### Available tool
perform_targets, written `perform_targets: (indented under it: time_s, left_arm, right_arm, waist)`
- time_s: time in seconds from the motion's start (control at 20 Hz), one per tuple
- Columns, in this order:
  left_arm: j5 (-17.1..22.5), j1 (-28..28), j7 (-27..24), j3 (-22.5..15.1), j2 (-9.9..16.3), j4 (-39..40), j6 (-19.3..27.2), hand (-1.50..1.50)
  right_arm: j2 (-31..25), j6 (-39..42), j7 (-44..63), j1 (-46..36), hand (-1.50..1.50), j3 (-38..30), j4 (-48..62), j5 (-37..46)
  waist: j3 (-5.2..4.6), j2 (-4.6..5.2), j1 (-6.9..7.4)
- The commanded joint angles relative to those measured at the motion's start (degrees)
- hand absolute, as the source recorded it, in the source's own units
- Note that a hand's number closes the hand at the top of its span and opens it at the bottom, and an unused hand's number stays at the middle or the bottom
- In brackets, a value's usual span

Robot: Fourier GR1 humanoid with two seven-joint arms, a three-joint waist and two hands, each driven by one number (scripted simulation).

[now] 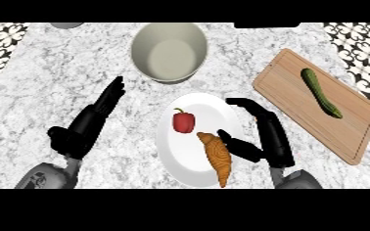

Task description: Pick the croissant from the plate and place it in the bowl

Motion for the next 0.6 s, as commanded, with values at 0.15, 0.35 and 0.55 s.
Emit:
perform_targets:
  time_s: [0.15,0.35,0.55]
  left_arm:
    - [-1.2,-4.1,4.1,-2.3,-4.4,-1.4,1.2,0.0]
    - [-0.6,-2.2,2.6,-1.7,-3.6,-1.5,-0.2,0.0]
    - [-2.4,-2.1,3.0,-3.3,-4.1,-2.1,0.6,0.0]
  right_arm:
    - [-3.4,3.4,16.4,-3.9,-1.5,9.2,-1.8,20.6]
    - [-7.1,16.4,29.3,-8.4,-1.5,11.2,-2.6,26.3]
    - [-6.1,34.1,41.1,-12.6,-1.5,13.8,-1.9,23.7]
  waist:
    - [-0.03,0.02,0.77]
    - [-0.17,-0.13,1.04]
    - [-0.25,-0.04,2.06]
